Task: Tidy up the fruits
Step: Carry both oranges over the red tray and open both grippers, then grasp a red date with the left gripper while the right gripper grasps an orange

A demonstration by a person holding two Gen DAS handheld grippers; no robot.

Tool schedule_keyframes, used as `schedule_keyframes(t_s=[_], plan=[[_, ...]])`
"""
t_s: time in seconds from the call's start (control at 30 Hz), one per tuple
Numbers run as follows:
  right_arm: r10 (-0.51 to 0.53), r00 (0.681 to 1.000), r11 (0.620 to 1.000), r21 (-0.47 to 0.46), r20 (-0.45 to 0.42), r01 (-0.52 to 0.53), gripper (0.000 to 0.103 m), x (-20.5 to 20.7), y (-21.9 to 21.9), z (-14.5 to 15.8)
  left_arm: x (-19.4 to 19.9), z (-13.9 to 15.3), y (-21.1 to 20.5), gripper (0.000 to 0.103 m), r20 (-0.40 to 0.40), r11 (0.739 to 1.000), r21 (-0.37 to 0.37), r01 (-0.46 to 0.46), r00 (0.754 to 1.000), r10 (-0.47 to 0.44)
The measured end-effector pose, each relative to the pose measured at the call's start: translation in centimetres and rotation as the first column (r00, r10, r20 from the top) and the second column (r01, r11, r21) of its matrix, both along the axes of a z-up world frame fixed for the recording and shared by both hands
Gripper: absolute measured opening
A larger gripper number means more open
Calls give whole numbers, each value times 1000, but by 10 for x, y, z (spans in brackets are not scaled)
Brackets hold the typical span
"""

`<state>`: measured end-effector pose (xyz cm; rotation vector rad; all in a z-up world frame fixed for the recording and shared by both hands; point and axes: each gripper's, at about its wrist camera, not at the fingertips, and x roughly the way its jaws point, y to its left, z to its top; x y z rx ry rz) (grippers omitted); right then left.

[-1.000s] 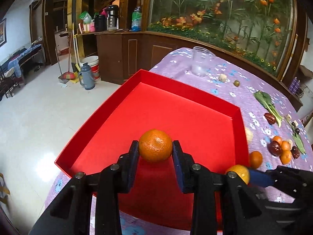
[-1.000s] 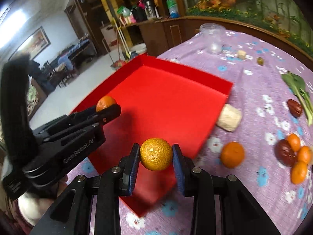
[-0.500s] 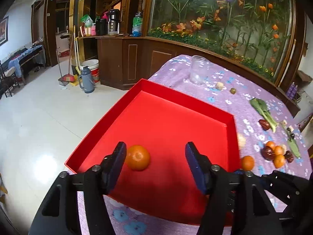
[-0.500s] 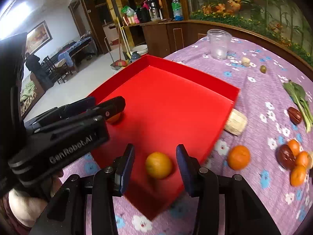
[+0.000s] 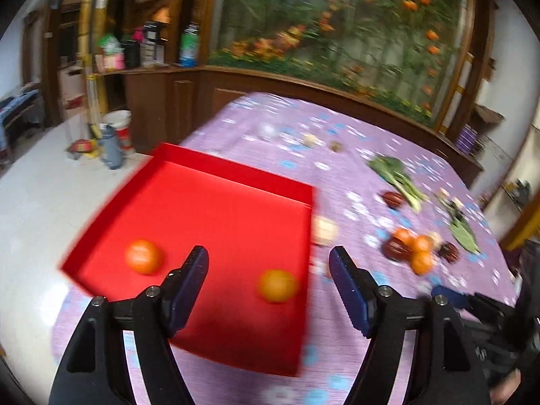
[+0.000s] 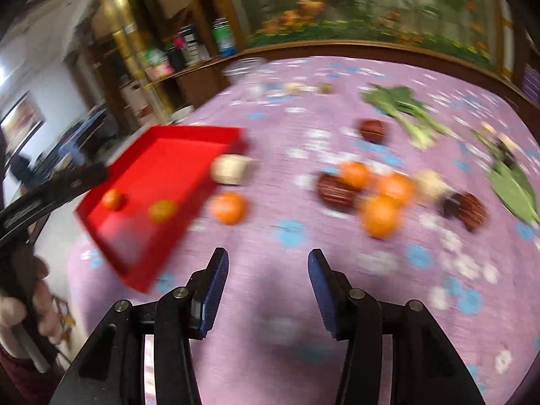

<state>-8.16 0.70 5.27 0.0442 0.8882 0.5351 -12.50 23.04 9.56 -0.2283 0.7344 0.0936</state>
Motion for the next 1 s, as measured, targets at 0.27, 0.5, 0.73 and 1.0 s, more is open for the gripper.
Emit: schedule_keyframes(t_s=[0.27,0.5,0.73,1.0], plan=[[-142,990,990,-2,-11,142,53,25,-63,-12,53,-23,-73,73,-81,976,-93,196,976,-204],[-130,991,991,-16,-19,129,53,50,-53,-22,107,-54,-97,73,-152,964,-138,225,957,-245],[-116,993,992,-54,-18,115,53,67,-38,-33,136,-74,-110,73,-165,957,-148,251,948,-274],[-105,994,990,-96,30,107,54,68,-30,-35,137,-76,-138,57,-156,942,-39,332,930,-334]])
